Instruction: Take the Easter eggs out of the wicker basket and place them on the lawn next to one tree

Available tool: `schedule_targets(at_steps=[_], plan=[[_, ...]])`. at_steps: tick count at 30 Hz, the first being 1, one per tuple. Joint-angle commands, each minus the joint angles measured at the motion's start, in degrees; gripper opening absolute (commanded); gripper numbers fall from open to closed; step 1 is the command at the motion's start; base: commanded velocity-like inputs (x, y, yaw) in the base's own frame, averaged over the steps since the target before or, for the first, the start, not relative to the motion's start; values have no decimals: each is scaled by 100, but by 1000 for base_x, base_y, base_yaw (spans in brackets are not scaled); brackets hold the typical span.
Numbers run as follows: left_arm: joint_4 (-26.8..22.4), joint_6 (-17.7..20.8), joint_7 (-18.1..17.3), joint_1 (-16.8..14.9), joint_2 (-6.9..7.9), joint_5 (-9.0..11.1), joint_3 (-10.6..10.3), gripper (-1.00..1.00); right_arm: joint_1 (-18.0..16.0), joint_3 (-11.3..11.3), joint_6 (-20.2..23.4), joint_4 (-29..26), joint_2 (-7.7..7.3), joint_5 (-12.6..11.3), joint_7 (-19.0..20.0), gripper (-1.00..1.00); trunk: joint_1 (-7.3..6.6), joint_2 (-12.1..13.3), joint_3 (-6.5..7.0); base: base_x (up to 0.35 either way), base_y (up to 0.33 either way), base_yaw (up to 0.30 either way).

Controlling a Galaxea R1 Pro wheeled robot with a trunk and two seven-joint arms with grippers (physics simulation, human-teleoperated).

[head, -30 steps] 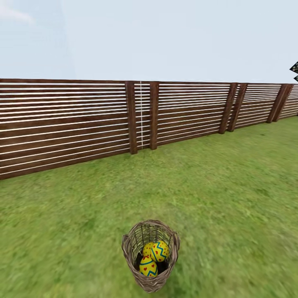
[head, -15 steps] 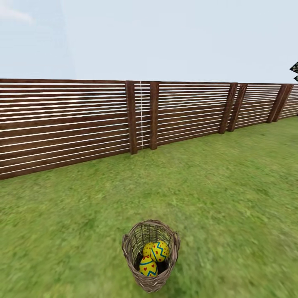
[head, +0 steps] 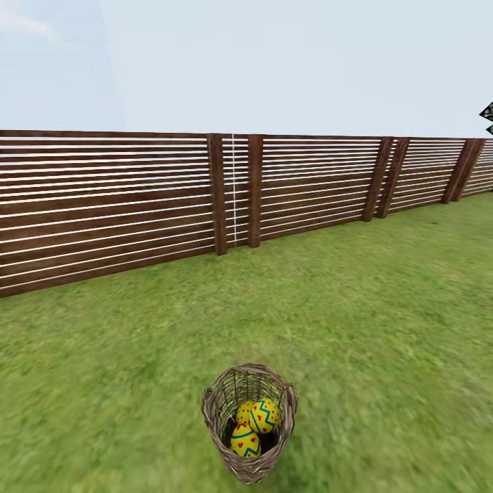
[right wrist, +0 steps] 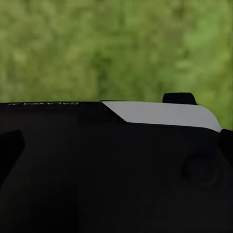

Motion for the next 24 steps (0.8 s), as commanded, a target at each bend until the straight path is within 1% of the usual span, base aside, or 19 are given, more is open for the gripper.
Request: schedule_targets(at_steps=[1,3,7,8,11,13,15,17,20,24], plan=[[6,-28,2,-3,2,3,1,100,0,-8,-9,-4,1,-8,-12,100,0,-2,-5,0,0,0],[8,-38,2,-3,5,10,6,100,-1,-45,-6,0,-2,-38,-31,100,0,-2,-5,0,0,0],[9,-42,19,-3,8,19,12,100,-2,-435,12,10,-36,-233,-65,100,0,-2,-5,0,0,0],[10,-41,22,-3,9,20,13,100,-2,-627,17,12,-59,-288,-71,100,0,-2,-5,0,0,0],[10,-43,23,-3,10,22,18,100,-7,-884,47,19,-112,-345,-102,100,0,-2,-5,0,0,0],[10,-45,22,-3,10,24,20,100,-9,-951,68,26,-126,-359,-182,100,0,-2,-5,0,0,0],[10,-47,21,-3,13,26,22,100,-10,-1010,86,43,-134,-377,-467,100,0,-2,-5,0,0,0],[8,-53,17,-3,23,29,23,100,-11,-1020,94,83,-123,-386,-1013,100,0,-2,-5,0,0,0],[4,-56,17,-3,39,31,25,100,-11,-1037,87,104,-125,-393,-1403,100,0,-2,-5,0,0,0],[2,-60,19,-3,127,31,26,100,-9,-1045,43,114,-133,-393,-1550,100,0,-2,-5,0,0,0]])
